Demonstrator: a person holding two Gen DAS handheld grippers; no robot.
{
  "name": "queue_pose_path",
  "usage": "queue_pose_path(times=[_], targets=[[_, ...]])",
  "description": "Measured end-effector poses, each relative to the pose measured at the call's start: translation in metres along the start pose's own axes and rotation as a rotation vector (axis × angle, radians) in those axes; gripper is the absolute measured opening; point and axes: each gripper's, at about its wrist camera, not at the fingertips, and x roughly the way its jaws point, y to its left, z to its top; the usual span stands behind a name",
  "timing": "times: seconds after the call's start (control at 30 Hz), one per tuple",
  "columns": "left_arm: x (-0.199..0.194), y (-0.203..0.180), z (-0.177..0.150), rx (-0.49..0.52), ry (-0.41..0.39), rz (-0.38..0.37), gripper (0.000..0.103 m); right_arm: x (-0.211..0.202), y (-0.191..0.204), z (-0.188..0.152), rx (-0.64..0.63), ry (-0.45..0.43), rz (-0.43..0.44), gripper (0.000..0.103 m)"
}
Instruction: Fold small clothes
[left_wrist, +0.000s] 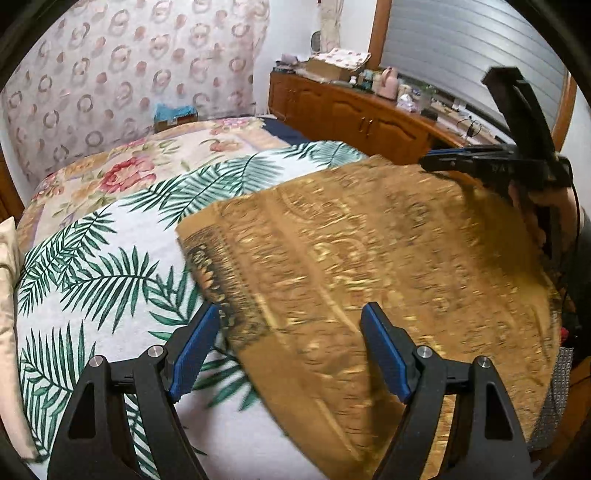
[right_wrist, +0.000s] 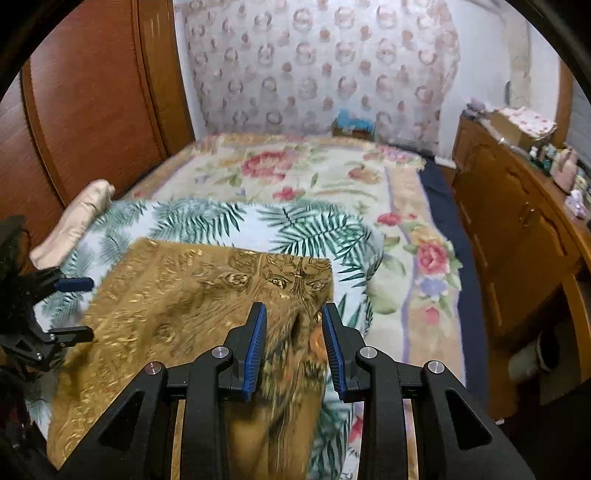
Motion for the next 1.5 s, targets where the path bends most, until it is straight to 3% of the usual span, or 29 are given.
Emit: queue_pose_path(times=[0.13, 0.3, 0.37, 0.53, 0.67, 0.7, 0.73, 0.83, 1.03, 1.23, 1.3, 1.37, 1.47, 1.5], targets=[[0.013, 0.01, -0.002, 0.005, 0.022, 0.003, 0.08, 0.027, 0.0, 0.005, -0.024, 0.088, 0.03, 0.032], [0.015, 0.012, -0.004, 0.012, 0.032, -0.012, 0.082, 0.038, -0.002, -0.003, -0.037, 0.132, 0.055, 0.032], [0.016, 0.009, -0.004, 0.021, 0.037, -0.005, 0.084, 0.037, -0.003, -0.002, -0.029, 0.137, 0.058, 0.032], [0.025, -0.007, -0.006, 0.104, 0.082, 0.029, 0.103, 0.041, 0.0, 0.005, -0.018, 0.145, 0.045, 0.032], [0.024, -0.005, -0.005, 0.102, 0.081, 0.025, 0.103, 0.046, 0.01, 0.005, -0.041, 0.144, 0.034, 0.032], [0.024, -0.005, -0.005, 0.103, 0.081, 0.027, 0.103, 0.046, 0.013, 0.005, -0.054, 0.139, 0.033, 0.028], [0.023, -0.005, -0.005, 0.103, 0.081, 0.027, 0.103, 0.043, 0.017, 0.004, -0.065, 0.135, 0.045, 0.012], [0.024, -0.005, -0.005, 0.102, 0.081, 0.025, 0.103, 0.034, 0.024, 0.004, -0.112, 0.1, 0.01, 0.005], [0.013, 0.001, -0.004, 0.083, 0.039, -0.003, 0.103, 0.003, 0.035, 0.026, -0.144, -0.051, -0.057, 0.004], [-0.015, 0.019, 0.003, 0.023, -0.067, 0.025, 0.103, 0.01, 0.055, 0.037, -0.214, -0.113, -0.238, 0.004], [-0.016, 0.023, 0.003, 0.007, -0.071, 0.033, 0.103, 0.025, 0.053, 0.036, -0.197, -0.062, -0.283, 0.011], [-0.015, 0.025, 0.002, -0.001, -0.066, 0.041, 0.103, 0.037, 0.05, 0.033, -0.18, -0.017, -0.334, 0.03], [-0.017, 0.023, 0.001, 0.006, -0.068, 0.049, 0.103, 0.037, 0.046, 0.025, -0.134, 0.013, -0.287, 0.047], [-0.017, 0.022, 0.001, 0.01, -0.07, 0.05, 0.103, 0.035, 0.046, 0.022, -0.126, 0.02, -0.283, 0.048]])
